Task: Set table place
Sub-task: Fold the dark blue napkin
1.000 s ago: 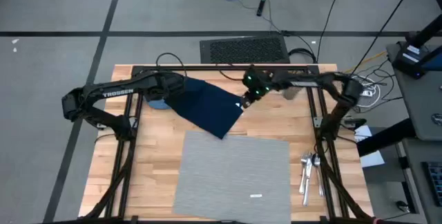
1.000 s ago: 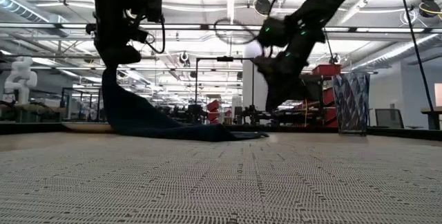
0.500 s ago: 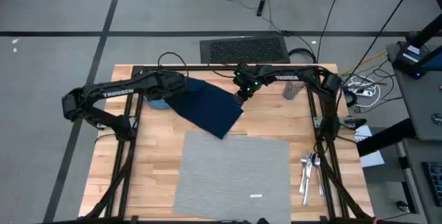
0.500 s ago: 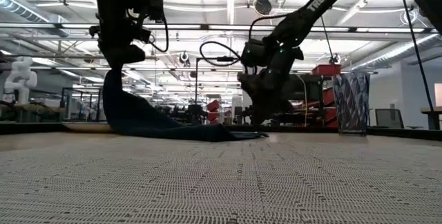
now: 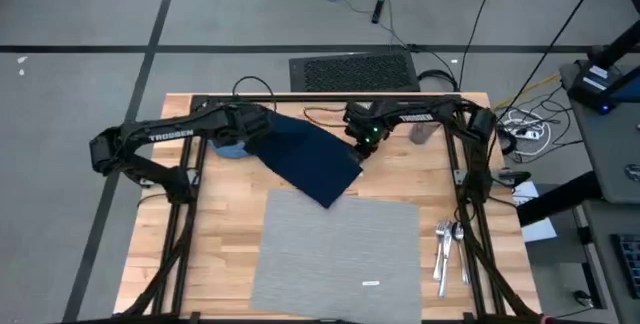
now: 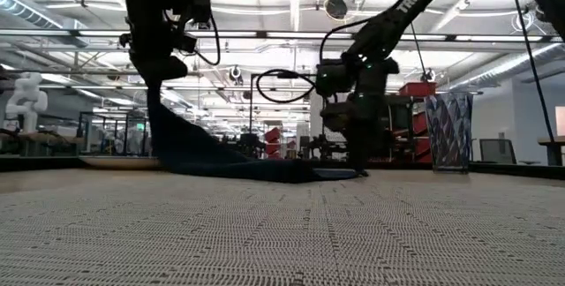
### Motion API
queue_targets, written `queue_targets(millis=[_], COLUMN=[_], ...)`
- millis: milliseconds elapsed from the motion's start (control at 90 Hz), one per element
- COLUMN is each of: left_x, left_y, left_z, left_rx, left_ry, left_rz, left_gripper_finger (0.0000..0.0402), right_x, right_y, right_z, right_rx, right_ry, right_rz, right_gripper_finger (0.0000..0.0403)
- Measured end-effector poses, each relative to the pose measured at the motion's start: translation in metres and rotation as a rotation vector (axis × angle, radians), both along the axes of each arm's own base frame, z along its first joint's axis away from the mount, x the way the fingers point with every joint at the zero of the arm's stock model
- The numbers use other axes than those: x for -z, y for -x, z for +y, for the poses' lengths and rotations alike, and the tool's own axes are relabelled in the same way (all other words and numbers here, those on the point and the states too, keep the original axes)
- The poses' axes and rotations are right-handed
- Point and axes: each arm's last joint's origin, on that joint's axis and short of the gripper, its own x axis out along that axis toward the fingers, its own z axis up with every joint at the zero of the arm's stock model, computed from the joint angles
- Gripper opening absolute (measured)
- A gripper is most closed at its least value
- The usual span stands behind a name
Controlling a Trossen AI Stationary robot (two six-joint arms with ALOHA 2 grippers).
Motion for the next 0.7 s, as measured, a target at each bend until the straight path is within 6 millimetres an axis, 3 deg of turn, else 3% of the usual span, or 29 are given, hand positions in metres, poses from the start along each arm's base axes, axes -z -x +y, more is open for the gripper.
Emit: queue_targets(millis=[211,389,489,600,700], left_x=[0.0,0.015,0.035,0.05,0.06], left_y=[-0.018,-0.032,-0.038,-0.036,-0.029], left_z=[-0.008,-0.007,-0.003,0.007,0.017], left_rx=[0.092,0.166,0.2,0.142,0.053], left_ry=[0.014,0.05,0.052,-0.066,-0.159], left_rz=[-0.115,-0.056,0.028,0.155,0.228], left_gripper_finger=[0.0,0.0,0.0,0.0,0.0], right_x=[-0.007,-0.02,-0.035,-0.052,-0.054], right_y=[0.034,0.052,0.054,0.048,0.042], right_z=[0.03,0.048,0.057,0.064,0.069], right_rx=[0.105,0.248,0.326,0.375,0.39], right_ry=[0.014,0.051,0.117,0.18,0.185], right_rz=[-0.019,-0.137,-0.237,-0.356,-0.407], right_gripper_finger=[0.0,0.0,0.0,0.0,0.0])
